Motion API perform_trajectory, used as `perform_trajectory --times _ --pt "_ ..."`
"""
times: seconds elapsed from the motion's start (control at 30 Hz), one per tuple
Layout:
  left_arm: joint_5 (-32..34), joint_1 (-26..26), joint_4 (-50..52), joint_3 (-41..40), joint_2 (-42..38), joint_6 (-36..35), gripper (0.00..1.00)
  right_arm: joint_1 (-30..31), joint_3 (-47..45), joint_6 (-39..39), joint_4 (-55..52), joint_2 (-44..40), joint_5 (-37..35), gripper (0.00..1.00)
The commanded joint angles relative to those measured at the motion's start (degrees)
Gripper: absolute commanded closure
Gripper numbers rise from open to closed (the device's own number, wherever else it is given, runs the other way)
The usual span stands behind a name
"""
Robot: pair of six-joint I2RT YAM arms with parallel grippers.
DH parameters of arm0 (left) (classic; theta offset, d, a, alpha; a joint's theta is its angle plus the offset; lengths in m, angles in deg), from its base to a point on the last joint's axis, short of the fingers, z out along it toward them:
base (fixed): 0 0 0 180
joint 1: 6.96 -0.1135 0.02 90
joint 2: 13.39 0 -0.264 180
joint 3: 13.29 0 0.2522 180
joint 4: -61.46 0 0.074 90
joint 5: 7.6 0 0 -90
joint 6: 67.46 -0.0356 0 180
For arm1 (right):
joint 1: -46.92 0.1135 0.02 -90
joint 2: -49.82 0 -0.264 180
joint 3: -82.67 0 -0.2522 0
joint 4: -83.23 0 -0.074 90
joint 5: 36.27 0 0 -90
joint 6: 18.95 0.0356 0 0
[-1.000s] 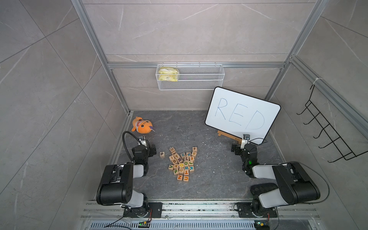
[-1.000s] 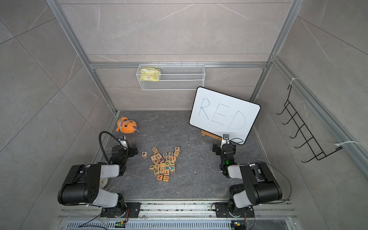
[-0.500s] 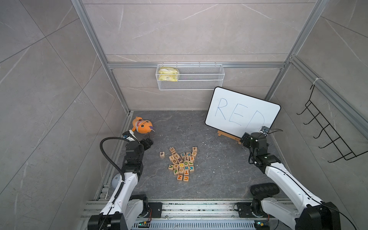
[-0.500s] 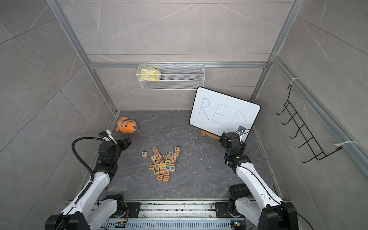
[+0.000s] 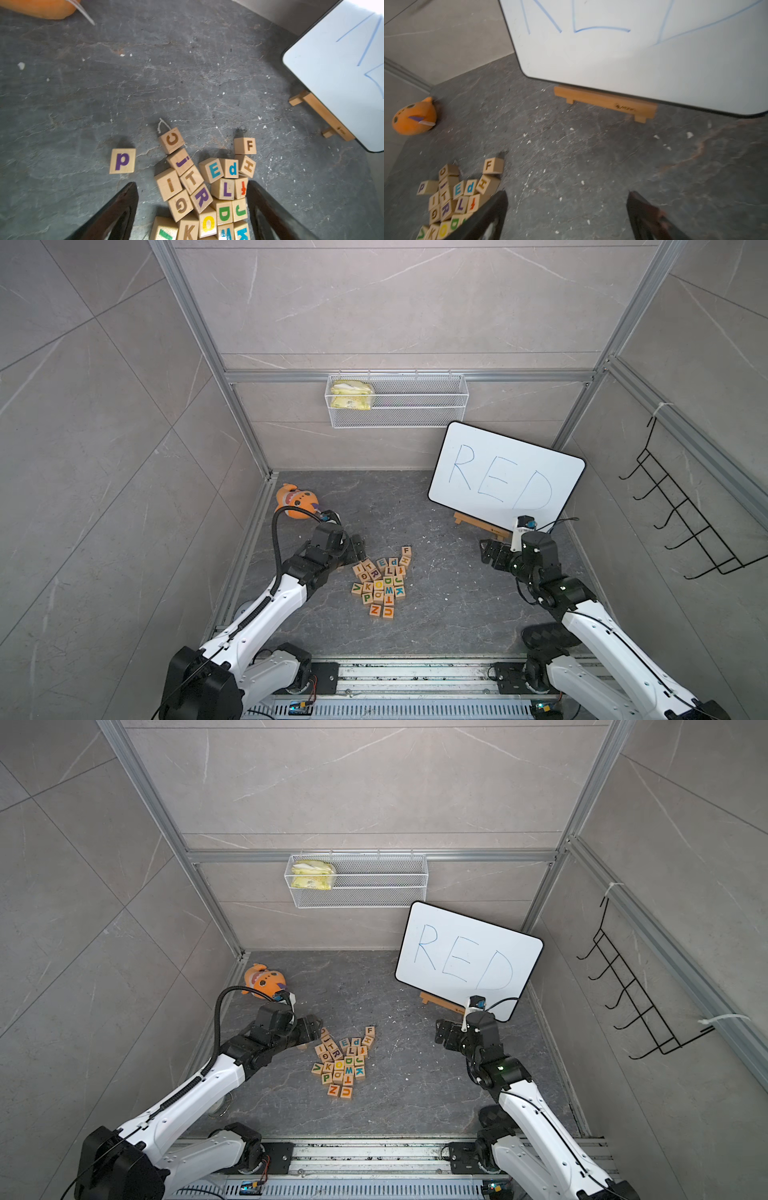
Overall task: Assemble the uppercase word "red" with letter blocks
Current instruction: Pick up the letter block from the center of the board.
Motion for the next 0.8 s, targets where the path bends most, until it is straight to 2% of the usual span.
perform_trajectory --times 0.0,0.1,0.27,0.33,0.47,0.63,0.77 --pt "4.5 -0.2 6.4 0.4 -1.6 1.8 0.16 4.4 0.9 0.4 -2.5 1.1 3.2 0.13" --pt "8.4 -0.2 6.9 -1.3 -3.8 2.4 0.16 9.0 -0.1 1.9 -1.1 2.1 1.6 0.21" --pt "12.6 -0.2 7.9 -3.0 -6.0 5.1 0.15 20.7 0.1 4.2 2.0 7.9 -3.9 0.36" --pt "13.1 -0.2 8.4 -3.4 -6.5 6.9 0.15 26.4 1.4 4.7 3.2 11.7 -7.6 0.46" --pt "13.6 -0.2 8.0 -5.5 -8.3 9.8 0.15 36.9 6.5 4.9 5.8 22.2 -14.1 0.6" --pt "14.7 -0.2 7.8 -9.1 -11.7 12.3 0.15 46.1 12.7 4.0 7.2 33.3 -16.0 0.64" --pt "14.8 -0.2 9.2 -9.8 -13.1 12.7 0.15 48.4 15.4 3.9 6.2 36.5 -15.3 0.63"
